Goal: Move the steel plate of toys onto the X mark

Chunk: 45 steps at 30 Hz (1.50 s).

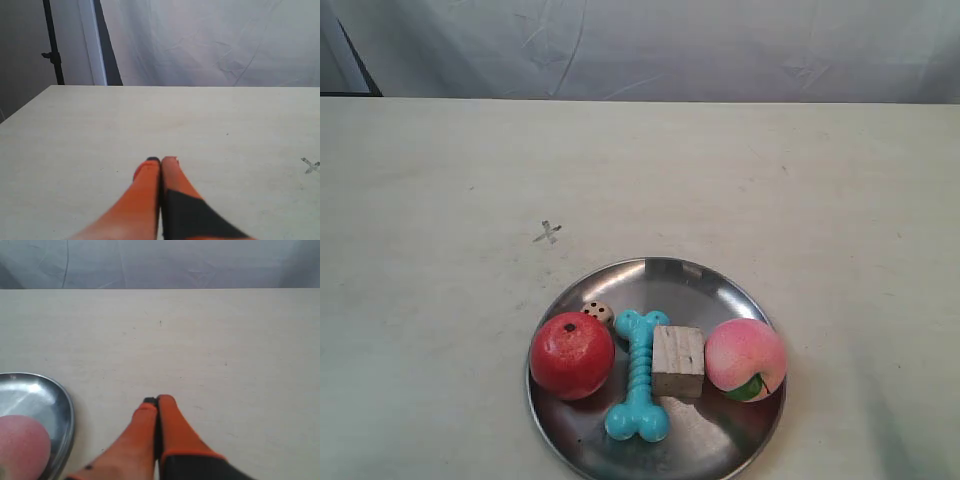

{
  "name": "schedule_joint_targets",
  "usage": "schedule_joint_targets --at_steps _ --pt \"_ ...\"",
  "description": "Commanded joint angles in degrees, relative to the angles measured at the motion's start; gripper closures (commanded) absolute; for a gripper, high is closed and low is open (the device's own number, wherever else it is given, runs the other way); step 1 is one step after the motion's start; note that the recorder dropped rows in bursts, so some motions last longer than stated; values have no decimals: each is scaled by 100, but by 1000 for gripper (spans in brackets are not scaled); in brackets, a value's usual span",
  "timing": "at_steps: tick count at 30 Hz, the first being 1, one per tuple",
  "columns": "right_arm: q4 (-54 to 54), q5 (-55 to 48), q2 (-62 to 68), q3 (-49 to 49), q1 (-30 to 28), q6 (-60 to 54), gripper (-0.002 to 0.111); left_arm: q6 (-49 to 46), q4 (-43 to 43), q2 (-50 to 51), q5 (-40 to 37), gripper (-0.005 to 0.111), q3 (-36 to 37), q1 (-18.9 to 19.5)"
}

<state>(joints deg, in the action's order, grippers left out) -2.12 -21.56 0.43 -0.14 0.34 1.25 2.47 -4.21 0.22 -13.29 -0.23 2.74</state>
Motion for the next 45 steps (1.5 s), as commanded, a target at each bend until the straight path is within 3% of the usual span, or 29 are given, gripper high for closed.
schedule_joint_targets --at_steps 1,10,14,17,24,30,33,36,39,41,45 --pt "1 74 -43 14 -34 -4 108 7 17 -22 43 106 23 4" --pt "55 74 -43 14 -34 -4 108 7 -289 -22 66 106 23 4" --pt "353 248 -43 14 -34 -16 108 19 -843 -22 645 106 23 4" --pt "212 849 -43 14 -34 -2 108 45 32 -22 1329 106 23 4" --pt "-1319 2524 -43 14 -34 5 108 56 2211 -22 2788 106 23 4" --pt "-3835 2792 -43 14 -34 140 108 56 3363 -22 3300 106 23 4" --pt "-4598 2771 -43 14 -34 140 108 606 4194 -22 2925 106 23 4" --pt "-5174 2771 -43 11 -34 140 109 805 4404 -22 1829 107 -345 4" --pt "-5238 3040 264 -349 -34 -7 109 792 4142 308 1120 107 -979 4" --pt "-5238 3074 881 -749 -34 -701 109 792 3741 935 815 107 -1528 4" --pt "-5238 2156 2998 -2020 -34 -1967 109 662 2777 2616 -416 107 -2845 4"
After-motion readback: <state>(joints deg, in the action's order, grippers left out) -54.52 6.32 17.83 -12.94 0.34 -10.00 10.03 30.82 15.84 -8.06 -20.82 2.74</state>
